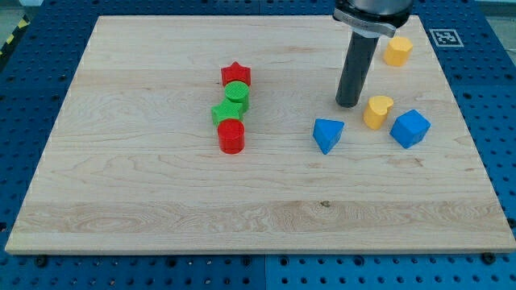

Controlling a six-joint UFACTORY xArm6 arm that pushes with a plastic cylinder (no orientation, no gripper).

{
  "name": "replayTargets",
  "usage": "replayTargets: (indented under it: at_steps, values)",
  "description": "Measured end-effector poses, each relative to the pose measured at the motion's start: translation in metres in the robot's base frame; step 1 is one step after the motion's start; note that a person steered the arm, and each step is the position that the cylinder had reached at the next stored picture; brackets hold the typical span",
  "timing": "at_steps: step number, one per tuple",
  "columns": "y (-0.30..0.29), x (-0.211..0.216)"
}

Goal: Drag the heart into the top side of the blue cube

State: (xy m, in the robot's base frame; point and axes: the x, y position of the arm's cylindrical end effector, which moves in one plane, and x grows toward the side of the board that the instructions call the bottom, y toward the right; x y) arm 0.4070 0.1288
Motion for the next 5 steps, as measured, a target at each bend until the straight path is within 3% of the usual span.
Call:
replayTargets:
  at_steps: [1, 2, 3, 4, 5]
  values:
    - [-0.001, 0.035]
    - [0.034, 0.041]
    - [0.039, 0.041]
    - [0.005, 0.034]
    - [0.002, 0.0]
